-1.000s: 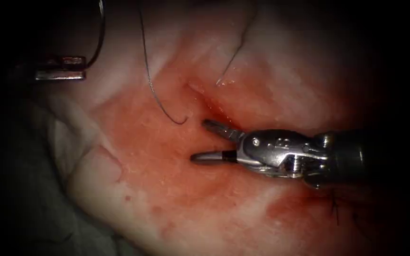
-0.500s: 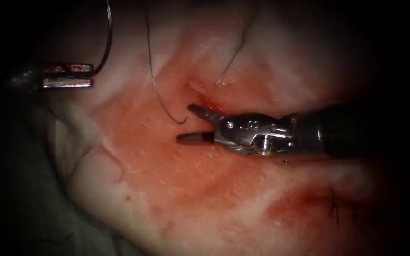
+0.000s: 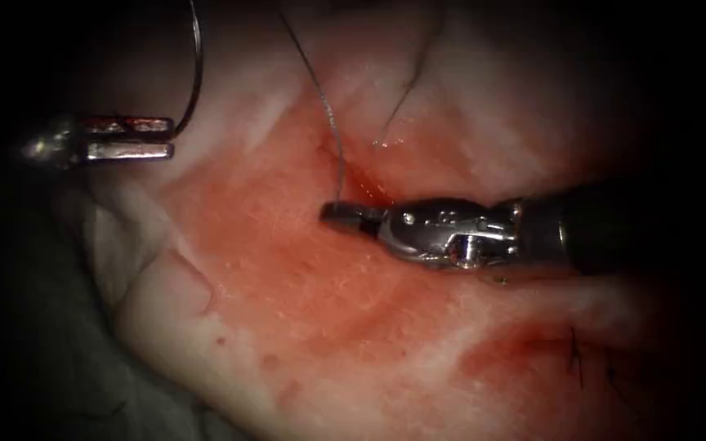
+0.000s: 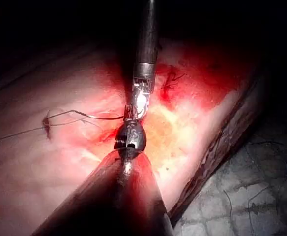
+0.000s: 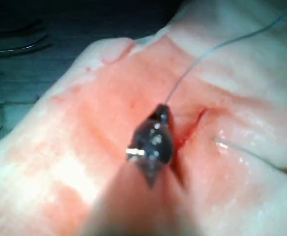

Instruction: Wound Closure

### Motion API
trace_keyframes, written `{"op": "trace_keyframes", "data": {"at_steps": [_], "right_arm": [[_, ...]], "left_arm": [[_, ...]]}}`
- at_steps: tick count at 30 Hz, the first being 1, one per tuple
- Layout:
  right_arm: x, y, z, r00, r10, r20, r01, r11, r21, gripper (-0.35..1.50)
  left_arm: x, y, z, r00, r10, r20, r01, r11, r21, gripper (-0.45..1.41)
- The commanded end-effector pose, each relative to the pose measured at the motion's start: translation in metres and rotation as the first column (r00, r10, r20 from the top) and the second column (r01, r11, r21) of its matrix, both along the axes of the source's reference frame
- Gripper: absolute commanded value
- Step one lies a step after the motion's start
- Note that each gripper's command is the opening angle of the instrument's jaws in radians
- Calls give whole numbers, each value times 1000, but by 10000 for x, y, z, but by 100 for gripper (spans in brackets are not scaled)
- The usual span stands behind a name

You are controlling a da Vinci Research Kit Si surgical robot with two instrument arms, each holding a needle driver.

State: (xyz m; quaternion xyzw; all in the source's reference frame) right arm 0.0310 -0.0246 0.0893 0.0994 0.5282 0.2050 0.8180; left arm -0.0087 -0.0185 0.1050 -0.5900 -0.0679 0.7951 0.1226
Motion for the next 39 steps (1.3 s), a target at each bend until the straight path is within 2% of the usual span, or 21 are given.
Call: {"op": "trace_keyframes", "data": {"at_steps": [1, 3, 4, 5, 8, 9, 12, 15, 16, 17, 18, 19, 20, 21, 25, 28, 31, 35, 37, 39], "right_arm": [[3, -14, -7, 1000, -12, -9, 12, 1000, 7, -35], [-1, -32, -30, 999, -35, -28, 36, 999, 16, -35], [-1, -32, -30, 999, -35, -28, 36, 999, 16, -35], [-1, -45, -48, 995, -77, -62, 79, 996, 33, -35], [5, -60, -77, 992, -96, -82, 100, 994, 45, -35], [18, -69, -106, 988, -111, -103, 118, 991, 61, -35], [34, -75, -135, 982, -137, -133, 148, 986, 77, -35], [58, -79, -162, 968, -147, -204, 165, 983, 76, -35], [61, -77, -163, 969, -140, -202, 157, 985, 72, -1], [62, -76, -163, 971, -135, -197, 152, 986, 69, 26], [62, -76, -163, 971, -135, -197, 152, 986, 69, 26], [60, -72, -158, 973, -131, -190, 144, 988, 61, 74], [56, -68, -151, 973, -133, -186, 145, 988, 48, 98], [50, -64, -143, 976, -129, -178, 138, 990, 38, 106], [36, -53, -126, 983, -107, -150, 110, 994, 12, 110], [26, -42, -116, 989, -80, -124, 79, 997, -12, 110], [16, -22, -95, 998, -42, -39, 39, 997, -73, 103], [19, -9, -71, 1000, -16, 13, 17, 993, -115, 103], [23, -8, -58, 999, -22, 23, 25, 992, -120, 108], [27, -10, -41, 999, -43, 14, 45, 991, -129, 103]], "left_arm": [[-4, -4, 6, 1000, 2, 2, -2, 1000, 2, -45], [-2, -5, 7, 1000, 5, 3, -5, 1000, 0, -45], [-2, -5, 7, 1000, 5, 3, -5, 1000, 0, -45], [0, -6, 9, 1000, 7, 10, -7, 1000, -1, -45], [2, -10, 11, 999, 33, 6, -33, 999, 1, -45], [10, -11, 10, 998, 56, 0, -56, 998, -1, -45], [19, -9, 8, 998, 68, 6, -68, 998, 2, -45], [25, -7, 7, 998, 68, 4, -68, 998, 3, -45], [25, -7, 7, 998, 68, 4, -68, 998, 3, -45], [26, -7, 7, 998, 68, 4, -68, 998, 3, -45], [26, -7, 7, 998, 68, 4, -68, 998, 3, -45], [29, -5, 6, 998, 63, -2, -63, 998, 9, -45], [39, 1, 4, 998, 52, -25, -52, 999, 10, -45], [49, 7, 1, 999, 33, -31, -33, 999, 9, -45], [71, 17, -4, 999, -7, -36, 7, 1000, 12, -45], [76, 20, -5, 999, -20, -46, 21, 1000, 15, -45], [68, 16, -3, 999, -25, -48, 26, 1000, 15, -45], [55, 9, 1, 999, -22, -35, 22, 1000, 12, -45], [47, 6, 3, 1000, -19, -23, 20, 1000, 10, -45], [41, 3, 6, 1000, -11, -24, 12, 1000, 9, -45]]}}
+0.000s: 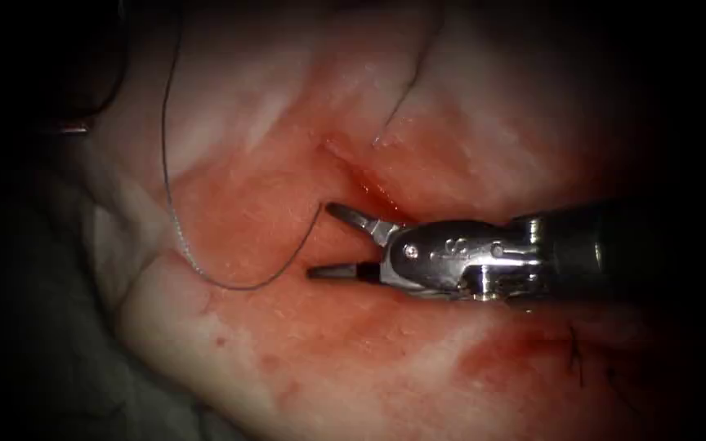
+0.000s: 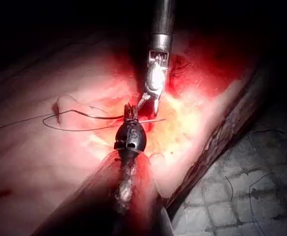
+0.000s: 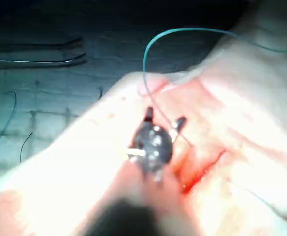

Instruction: Wound Closure

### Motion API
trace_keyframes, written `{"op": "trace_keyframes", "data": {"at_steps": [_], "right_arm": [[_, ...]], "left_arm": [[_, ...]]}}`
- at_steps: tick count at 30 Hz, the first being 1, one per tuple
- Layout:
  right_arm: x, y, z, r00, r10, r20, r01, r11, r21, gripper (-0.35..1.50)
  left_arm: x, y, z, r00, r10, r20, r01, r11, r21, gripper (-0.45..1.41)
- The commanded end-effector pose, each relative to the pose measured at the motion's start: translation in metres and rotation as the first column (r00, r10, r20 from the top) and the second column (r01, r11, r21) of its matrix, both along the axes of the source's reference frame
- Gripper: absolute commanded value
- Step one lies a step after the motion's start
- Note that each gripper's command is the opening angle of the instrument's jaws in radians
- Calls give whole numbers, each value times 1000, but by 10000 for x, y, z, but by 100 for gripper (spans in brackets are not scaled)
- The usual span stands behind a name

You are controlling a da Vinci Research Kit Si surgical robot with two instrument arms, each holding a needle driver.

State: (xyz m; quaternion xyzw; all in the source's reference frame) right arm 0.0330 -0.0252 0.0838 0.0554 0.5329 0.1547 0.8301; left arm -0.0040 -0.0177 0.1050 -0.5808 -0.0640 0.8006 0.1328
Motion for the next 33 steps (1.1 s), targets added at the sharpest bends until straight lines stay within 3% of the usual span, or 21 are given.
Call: {"op": "trace_keyframes", "data": {"at_steps": [1, 2, 3, 8, 10, 11, 12, 23, 26, 28, 33], "right_arm": [[12, -7, 31, 1000, -3, 5, 3, 1000, -14, 103], [12, -7, 31, 1000, -3, 5, 3, 1000, -14, 103], [16, -5, 49, 1000, -7, 23, 8, 999, -35, 103], [19, 6, 62, 998, -13, 55, 18, 997, -81, 96], [18, 10, 64, 998, -14, 60, 19, 996, -85, 9], [18, 10, 64, 998, -14, 60, 19, 996, -85, 9], [16, 11, 64, 998, -17, 62, 22, 996, -85, -35], [-8, -11, 45, 997, -45, 56, 48, 998, -48, -35], [-18, -43, 16, 996, -69, 55, 71, 997, -26, -35], [-20, -50, 8, 995, -81, 53, 82, 996, -20, -35], [-17, -106, -53, 985, -171, -26, 171, 985, 24, -35]], "left_arm": [[-9, -7, 9, 1000, 11, -3, -11, 1000, 1, -45], [-9, -7, 9, 1000, 11, -3, -11, 1000, 1, -45], [-12, -8, 13, 1000, 15, -2, -15, 1000, -2, -45], [-11, -8, 15, 1000, 16, -1, -16, 1000, -4, -45], [-12, -8, 15, 1000, 16, -1, -16, 1000, -4, -45], [-12, -8, 15, 1000, 16, -1, -16, 1000, -4, -45], [-12, -8, 15, 1000, 16, -1, -16, 1000, -4, -45], [-13, -9, 17, 1000, 20, -1, -20, 1000, -5, -45], [-11, -8, 18, 1000, 19, 1, -19, 1000, 1, -45], [-11, -8, 18, 1000, 19, 1, -19, 1000, 0, -45], [-13, -10, 24, 1000, 23, -1, -23, 1000, 2, -45]]}}
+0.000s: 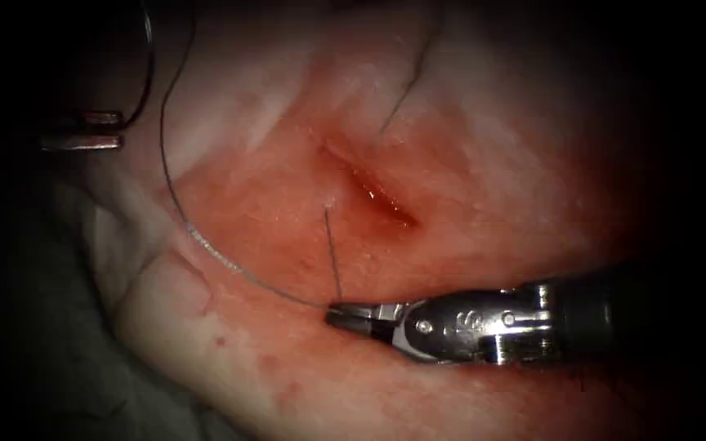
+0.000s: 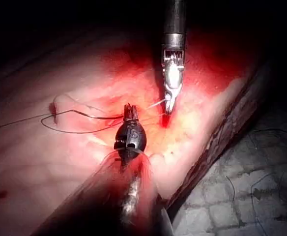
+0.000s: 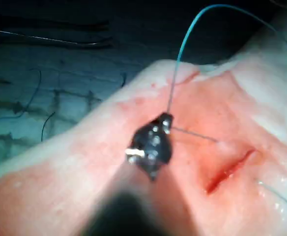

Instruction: Wound Closure

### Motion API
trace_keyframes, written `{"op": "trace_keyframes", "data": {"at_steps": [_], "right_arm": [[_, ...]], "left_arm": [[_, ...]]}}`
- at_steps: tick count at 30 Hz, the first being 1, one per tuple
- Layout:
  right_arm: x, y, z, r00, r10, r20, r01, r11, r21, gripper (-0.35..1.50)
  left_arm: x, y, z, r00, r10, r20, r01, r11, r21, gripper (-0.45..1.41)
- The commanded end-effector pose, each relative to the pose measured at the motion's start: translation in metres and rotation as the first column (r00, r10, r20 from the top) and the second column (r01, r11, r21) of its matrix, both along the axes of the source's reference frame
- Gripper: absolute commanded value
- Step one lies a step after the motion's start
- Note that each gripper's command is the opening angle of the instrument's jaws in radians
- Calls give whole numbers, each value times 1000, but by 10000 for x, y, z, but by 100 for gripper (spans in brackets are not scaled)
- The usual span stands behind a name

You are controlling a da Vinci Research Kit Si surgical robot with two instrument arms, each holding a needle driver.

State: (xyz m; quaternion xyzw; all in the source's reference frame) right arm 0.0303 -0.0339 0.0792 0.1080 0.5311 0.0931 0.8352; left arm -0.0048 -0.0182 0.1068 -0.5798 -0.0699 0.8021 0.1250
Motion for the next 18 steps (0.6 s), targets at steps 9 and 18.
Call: {"op": "trace_keyframes", "data": {"at_steps": [9, 18], "right_arm": [[37, -41, -67, 995, -34, -95, 37, 999, 35, 62], [0, -2, -62, 996, -2, -89, 0, 1000, -26, 124]], "left_arm": [[-4, -5, 8, 1000, 4, -2, -4, 1000, 6, -45], [-1, -3, 9, 1000, 8, 1, -8, 1000, 6, -45]]}}
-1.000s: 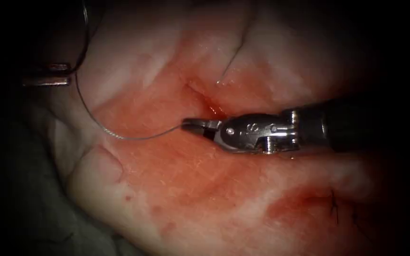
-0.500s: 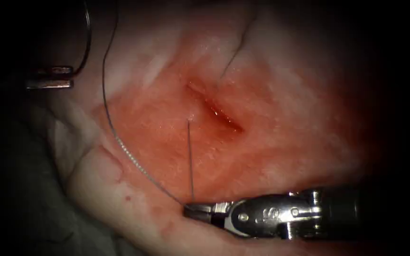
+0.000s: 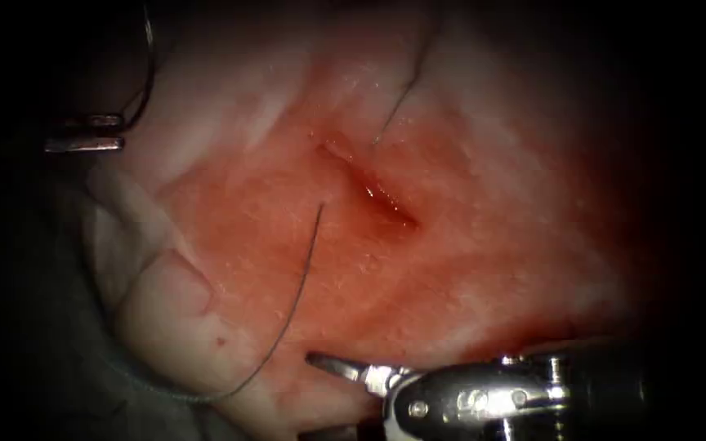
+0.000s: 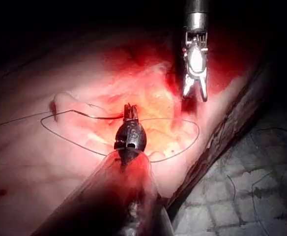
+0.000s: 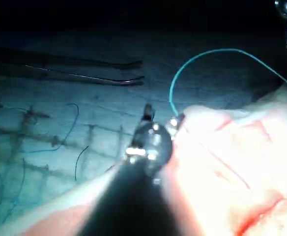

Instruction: Wound Closure

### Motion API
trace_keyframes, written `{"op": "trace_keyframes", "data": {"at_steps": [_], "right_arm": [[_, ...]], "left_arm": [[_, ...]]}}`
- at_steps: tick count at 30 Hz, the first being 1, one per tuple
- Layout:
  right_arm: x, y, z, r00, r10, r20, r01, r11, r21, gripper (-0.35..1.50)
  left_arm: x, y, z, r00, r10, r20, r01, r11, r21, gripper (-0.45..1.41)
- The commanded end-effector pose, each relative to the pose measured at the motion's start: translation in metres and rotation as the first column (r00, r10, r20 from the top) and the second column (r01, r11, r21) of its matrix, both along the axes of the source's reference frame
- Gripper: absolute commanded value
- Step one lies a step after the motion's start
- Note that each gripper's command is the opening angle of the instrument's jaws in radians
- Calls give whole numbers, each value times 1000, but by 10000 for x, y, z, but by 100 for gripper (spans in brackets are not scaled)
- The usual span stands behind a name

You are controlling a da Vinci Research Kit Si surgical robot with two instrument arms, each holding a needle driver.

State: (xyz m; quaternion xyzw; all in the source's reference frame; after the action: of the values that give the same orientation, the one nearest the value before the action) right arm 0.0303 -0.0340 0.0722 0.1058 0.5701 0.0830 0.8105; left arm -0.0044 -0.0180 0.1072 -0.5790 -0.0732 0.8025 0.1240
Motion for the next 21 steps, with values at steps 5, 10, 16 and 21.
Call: {"op": "trace_keyframes", "data": {"at_steps": [5, 10, 16, 21], "right_arm": [[-9, 24, 31, 997, 59, 53, -55, 996, -72, 118], [-1, 53, 66, 988, 115, 101, -102, 987, -127, 116], [27, 69, 147, 977, 130, 170, -93, 973, -213, 119], [34, 79, 171, 968, 169, 187, -123, 964, -236, 116]], "left_arm": [[-5, -5, 6, 1000, 2, 2, -2, 1000, 2, -45], [-6, -5, 6, 1000, -1, 1, 1, 1000, 7, -45], [-6, -5, 8, 1000, -1, 1, 1, 1000, 5, -45], [-6, -5, 8, 1000, -1, 1, 1, 1000, 5, -45]]}}
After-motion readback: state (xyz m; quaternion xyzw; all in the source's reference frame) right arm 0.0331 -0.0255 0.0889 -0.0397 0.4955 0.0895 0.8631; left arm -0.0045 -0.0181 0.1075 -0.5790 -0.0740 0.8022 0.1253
